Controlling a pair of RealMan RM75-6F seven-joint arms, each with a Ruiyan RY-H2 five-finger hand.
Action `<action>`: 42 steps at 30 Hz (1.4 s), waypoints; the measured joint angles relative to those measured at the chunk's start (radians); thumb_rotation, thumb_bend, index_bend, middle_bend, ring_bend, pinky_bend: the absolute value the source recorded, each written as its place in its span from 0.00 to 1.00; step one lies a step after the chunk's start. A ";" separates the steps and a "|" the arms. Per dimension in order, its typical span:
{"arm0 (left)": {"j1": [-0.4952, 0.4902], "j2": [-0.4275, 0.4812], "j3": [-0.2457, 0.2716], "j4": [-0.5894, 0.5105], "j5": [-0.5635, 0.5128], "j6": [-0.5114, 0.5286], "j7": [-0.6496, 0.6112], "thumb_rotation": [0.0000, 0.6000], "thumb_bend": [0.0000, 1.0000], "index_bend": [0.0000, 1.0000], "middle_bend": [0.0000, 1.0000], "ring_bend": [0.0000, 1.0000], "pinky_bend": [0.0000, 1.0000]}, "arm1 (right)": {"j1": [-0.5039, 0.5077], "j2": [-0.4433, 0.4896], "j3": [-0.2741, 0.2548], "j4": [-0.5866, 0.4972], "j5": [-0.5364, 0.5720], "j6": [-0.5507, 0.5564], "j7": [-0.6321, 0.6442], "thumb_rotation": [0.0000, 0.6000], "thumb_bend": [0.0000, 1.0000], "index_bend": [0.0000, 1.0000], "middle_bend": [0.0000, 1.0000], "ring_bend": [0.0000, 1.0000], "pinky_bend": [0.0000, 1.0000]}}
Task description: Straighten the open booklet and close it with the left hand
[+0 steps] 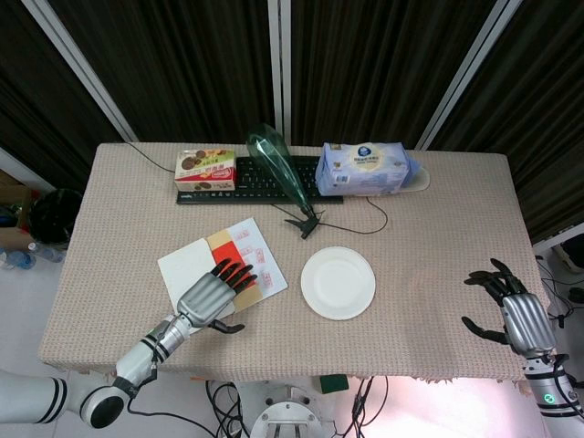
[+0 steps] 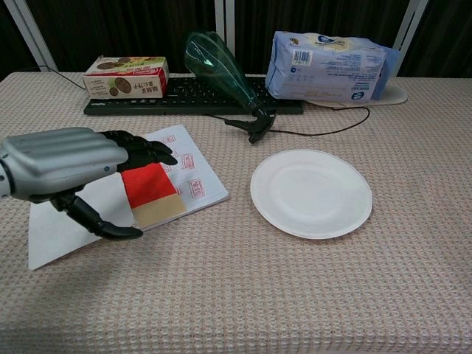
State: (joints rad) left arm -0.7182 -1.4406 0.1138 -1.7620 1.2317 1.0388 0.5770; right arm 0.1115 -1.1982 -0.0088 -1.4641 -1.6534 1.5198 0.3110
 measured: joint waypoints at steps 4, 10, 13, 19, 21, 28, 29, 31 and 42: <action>0.020 -0.036 0.001 0.027 -0.005 0.008 0.027 0.43 0.14 0.04 0.00 0.00 0.04 | -0.001 0.001 -0.001 0.000 0.002 -0.001 0.001 1.00 0.15 0.34 0.25 0.06 0.22; 0.050 -0.070 -0.001 0.063 -0.023 0.031 0.074 0.45 0.14 0.04 0.00 0.00 0.04 | 0.002 -0.003 -0.001 0.000 0.000 -0.003 0.000 1.00 0.15 0.34 0.25 0.06 0.22; 0.064 -0.084 -0.003 0.084 -0.033 0.048 0.109 0.47 0.14 0.04 0.00 0.00 0.04 | 0.003 -0.002 -0.001 -0.003 -0.003 -0.003 -0.003 1.00 0.15 0.34 0.25 0.06 0.22; 0.086 -0.092 -0.007 0.107 -0.074 0.053 0.146 0.72 0.14 0.04 0.00 0.00 0.04 | 0.005 -0.002 -0.001 -0.008 -0.004 -0.004 -0.009 1.00 0.15 0.34 0.25 0.06 0.22; 0.094 -0.088 -0.012 0.111 -0.091 0.060 0.163 0.79 0.14 0.04 0.00 0.00 0.04 | 0.006 -0.003 -0.001 -0.009 -0.005 -0.004 -0.010 1.00 0.15 0.34 0.25 0.06 0.22; 0.129 -0.061 -0.035 0.129 -0.126 0.088 0.141 0.87 0.14 0.04 0.00 0.00 0.04 | 0.009 -0.004 -0.001 -0.011 -0.005 -0.007 -0.012 1.00 0.15 0.34 0.25 0.06 0.22; 0.133 -0.058 -0.038 0.135 -0.129 0.089 0.136 0.89 0.14 0.04 0.00 0.00 0.04 | 0.009 -0.005 -0.001 -0.011 -0.005 -0.008 -0.013 1.00 0.15 0.34 0.25 0.06 0.22; 0.139 -0.055 -0.042 0.145 -0.134 0.090 0.127 0.92 0.14 0.04 0.00 0.00 0.04 | 0.010 -0.004 -0.001 -0.012 -0.005 -0.008 -0.013 1.00 0.15 0.34 0.25 0.06 0.22; 0.188 -0.065 -0.054 0.215 -0.087 0.161 0.086 1.00 0.16 0.04 0.00 0.00 0.04 | 0.008 -0.001 -0.002 -0.017 -0.008 -0.001 -0.016 1.00 0.15 0.34 0.25 0.06 0.22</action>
State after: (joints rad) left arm -0.5300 -1.5059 0.0595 -1.5472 1.1447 1.2001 0.6632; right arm 0.1194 -1.1988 -0.0111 -1.4807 -1.6615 1.5186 0.2952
